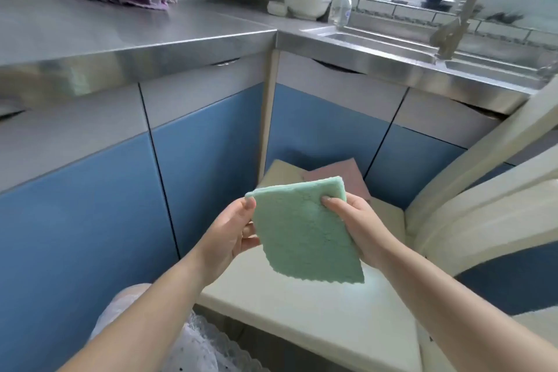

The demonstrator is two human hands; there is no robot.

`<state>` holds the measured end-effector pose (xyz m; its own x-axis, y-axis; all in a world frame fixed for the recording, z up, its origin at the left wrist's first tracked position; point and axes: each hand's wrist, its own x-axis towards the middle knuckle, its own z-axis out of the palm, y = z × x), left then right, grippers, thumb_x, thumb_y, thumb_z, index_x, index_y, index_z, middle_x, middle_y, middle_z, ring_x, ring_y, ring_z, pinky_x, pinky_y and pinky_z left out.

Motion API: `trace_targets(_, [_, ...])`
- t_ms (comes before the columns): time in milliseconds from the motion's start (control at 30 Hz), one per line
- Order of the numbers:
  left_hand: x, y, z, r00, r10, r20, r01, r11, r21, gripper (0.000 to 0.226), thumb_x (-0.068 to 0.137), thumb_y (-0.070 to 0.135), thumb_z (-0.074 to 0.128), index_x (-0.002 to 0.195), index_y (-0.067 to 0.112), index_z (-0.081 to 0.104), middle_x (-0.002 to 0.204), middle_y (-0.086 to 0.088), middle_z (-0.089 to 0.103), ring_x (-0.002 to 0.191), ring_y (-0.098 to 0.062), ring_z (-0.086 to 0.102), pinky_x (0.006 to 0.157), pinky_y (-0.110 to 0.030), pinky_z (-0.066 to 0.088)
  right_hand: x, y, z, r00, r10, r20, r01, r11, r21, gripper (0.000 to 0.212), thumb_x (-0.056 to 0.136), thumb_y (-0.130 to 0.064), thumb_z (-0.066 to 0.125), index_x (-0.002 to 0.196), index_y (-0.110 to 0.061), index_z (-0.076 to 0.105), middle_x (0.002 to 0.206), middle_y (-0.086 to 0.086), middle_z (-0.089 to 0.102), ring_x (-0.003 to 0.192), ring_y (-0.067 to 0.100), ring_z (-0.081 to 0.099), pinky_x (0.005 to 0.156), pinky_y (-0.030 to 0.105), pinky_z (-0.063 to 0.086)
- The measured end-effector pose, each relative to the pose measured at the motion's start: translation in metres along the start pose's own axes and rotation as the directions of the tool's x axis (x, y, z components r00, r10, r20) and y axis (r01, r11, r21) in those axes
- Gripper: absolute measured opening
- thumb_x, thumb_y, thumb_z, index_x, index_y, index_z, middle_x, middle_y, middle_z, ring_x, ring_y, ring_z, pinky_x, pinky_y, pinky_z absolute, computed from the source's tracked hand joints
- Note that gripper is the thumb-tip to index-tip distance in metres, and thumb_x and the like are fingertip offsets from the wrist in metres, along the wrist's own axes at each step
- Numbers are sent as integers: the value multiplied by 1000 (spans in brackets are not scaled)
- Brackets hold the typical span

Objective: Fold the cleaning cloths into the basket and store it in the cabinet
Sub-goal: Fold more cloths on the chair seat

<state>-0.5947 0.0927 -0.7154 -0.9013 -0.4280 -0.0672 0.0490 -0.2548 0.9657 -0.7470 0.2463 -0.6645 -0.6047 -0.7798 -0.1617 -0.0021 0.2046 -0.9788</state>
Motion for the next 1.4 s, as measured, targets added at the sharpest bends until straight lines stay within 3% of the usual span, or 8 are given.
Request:
trace_targets(167, [-15,69,-25,963,189,-192,-170,980,107,51,83,23,69,128,22,46,117,-3,67,108,-20,64,89,-39,54,31,-75,45,992,79,98,-90,989,120,20,94,-25,51,89,-12,65,69,6,69,57,20,66,54,28,55])
trace_targets(300, [-30,126,-55,802,367,-472,-273,927,257,81,83,24,68,143,46,19,126,4,58,110,-12,61,93,-41,51,58,-120,88,982,-42,183,22,994,111,27,94,-31,54,116,-18,58,89,0,71,70,17,71,59,30,55])
trace_targets(400, [-43,165,-77,663,487,-569,-321,871,371,77,87,17,65,145,41,21,137,8,48,118,-9,54,101,-41,46,70,-146,118,939,-175,297,170,985,42,56,87,-26,64,130,-47,35,102,-5,71,83,14,72,65,29,56])
trace_targets(467, [-55,187,-95,610,542,-578,-334,838,432,64,91,13,60,140,44,32,132,9,51,115,-2,55,99,-32,48,77,-165,142,896,-221,385,226,974,34,52,86,-17,65,127,-42,46,107,0,71,89,20,70,77,38,56])
trace_targets(600, [-90,227,-133,620,566,-544,-169,773,612,35,93,17,56,113,46,56,129,12,55,106,11,49,79,-5,36,91,-203,200,870,-329,367,360,933,-18,25,87,-10,65,96,-32,71,97,3,70,69,14,62,75,36,52])
trace_targets(900, [-131,298,-175,536,557,-635,501,396,770,67,88,41,60,143,10,36,148,-9,36,134,-23,37,105,-28,31,115,-249,300,857,-336,390,364,932,4,50,85,-7,67,132,-10,52,126,9,56,89,23,65,83,32,56])
trace_targets(1167, [-132,287,-199,603,351,-716,677,251,692,68,85,49,60,142,19,36,145,-5,43,130,-23,42,102,-29,35,122,-240,316,822,-423,382,561,720,-409,52,86,-22,66,135,-17,50,136,2,53,122,19,51,94,21,36])
trace_targets(1400, [-129,289,-193,486,595,-640,774,48,632,79,83,68,46,147,33,17,158,-7,11,141,-32,24,109,-45,28,117,-235,281,796,-498,345,602,709,-367,42,86,-26,66,128,-24,56,121,-1,60,110,13,58,86,28,49])
